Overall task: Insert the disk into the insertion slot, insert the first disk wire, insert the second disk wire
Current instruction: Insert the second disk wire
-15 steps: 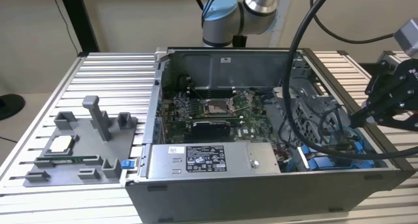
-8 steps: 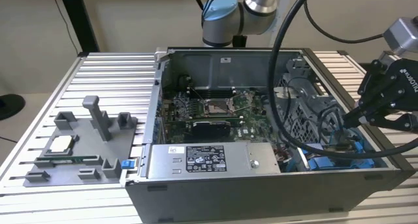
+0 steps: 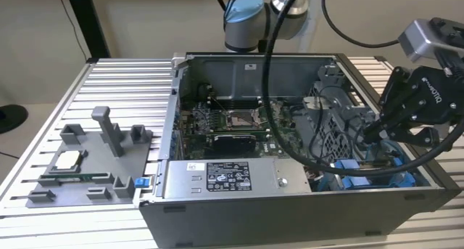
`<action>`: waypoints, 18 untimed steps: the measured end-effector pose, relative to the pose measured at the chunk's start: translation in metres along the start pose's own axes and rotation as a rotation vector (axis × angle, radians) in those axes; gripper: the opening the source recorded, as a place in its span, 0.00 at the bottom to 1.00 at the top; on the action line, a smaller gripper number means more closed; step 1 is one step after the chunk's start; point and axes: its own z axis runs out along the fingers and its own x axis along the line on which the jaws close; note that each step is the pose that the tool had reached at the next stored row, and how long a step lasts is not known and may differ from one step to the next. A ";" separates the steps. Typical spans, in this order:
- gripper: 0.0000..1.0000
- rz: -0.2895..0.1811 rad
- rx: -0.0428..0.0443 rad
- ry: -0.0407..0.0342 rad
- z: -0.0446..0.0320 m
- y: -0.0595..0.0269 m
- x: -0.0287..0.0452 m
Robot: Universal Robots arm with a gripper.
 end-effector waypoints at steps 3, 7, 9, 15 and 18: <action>0.00 0.000 0.0112 0.0103 0.0011 0.0077 0.0037; 0.00 -0.011 0.0817 0.0241 0.0014 0.0109 0.0057; 0.00 -0.018 0.1185 0.0277 0.0017 0.0125 0.0060; 0.00 -0.039 0.2214 0.0333 0.0026 0.0166 0.0069; 0.00 -0.051 0.2643 0.0303 0.0033 0.0186 0.0074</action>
